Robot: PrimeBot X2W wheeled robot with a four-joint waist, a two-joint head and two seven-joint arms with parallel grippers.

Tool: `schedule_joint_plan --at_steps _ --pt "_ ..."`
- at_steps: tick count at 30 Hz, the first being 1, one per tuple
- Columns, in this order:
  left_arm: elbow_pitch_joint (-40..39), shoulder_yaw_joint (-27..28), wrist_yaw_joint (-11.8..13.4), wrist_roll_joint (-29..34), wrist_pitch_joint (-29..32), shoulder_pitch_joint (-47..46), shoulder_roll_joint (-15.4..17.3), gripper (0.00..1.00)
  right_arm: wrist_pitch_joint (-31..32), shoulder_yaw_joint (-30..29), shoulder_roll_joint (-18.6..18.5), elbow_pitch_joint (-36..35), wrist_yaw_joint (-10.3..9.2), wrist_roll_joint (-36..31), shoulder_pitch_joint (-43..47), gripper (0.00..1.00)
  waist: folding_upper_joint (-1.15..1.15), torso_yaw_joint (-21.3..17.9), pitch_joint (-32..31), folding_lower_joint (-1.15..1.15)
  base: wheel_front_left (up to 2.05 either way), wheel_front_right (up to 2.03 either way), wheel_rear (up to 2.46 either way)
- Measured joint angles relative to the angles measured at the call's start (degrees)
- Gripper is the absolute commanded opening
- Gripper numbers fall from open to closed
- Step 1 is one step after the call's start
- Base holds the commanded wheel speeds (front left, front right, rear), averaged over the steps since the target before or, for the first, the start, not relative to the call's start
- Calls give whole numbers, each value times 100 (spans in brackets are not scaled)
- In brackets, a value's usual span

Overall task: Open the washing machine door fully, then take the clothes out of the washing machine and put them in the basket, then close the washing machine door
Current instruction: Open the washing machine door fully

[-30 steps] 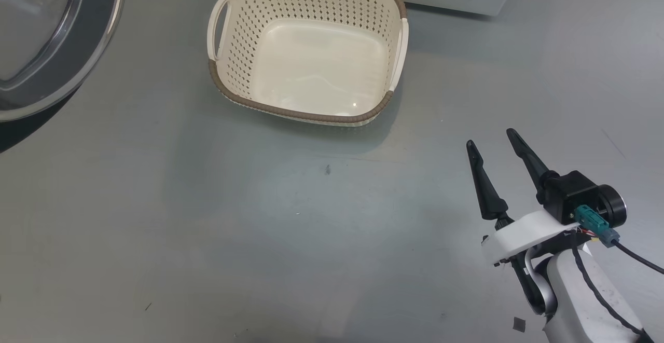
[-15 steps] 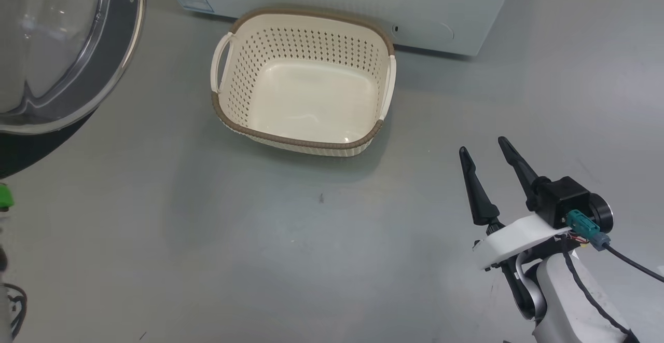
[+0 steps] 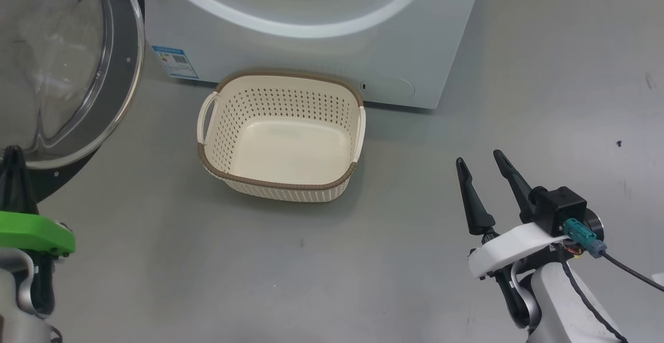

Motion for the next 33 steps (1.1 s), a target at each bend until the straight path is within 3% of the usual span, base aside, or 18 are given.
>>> schedule_joint_plan --at_steps 15,31,32,33 --pt "-612 -302 -56 31 -43 690 -402 0 -7 -52 78 -8 2 166 341 100 0 -579 -660 0 0 0 0" --pt "-1263 -653 -99 238 -51 1138 -684 0 -24 -176 116 -231 2 199 469 100 0 -901 -758 0 0 0 0" --pt "-1280 -665 -99 238 -51 1162 -712 1 -24 -180 122 -242 2 199 471 100 0 -907 -754 0 0 0 0" --pt "-1293 -672 -99 238 -51 1183 -742 35 -24 -187 124 -257 2 199 478 100 0 -912 -751 0 0 0 0"
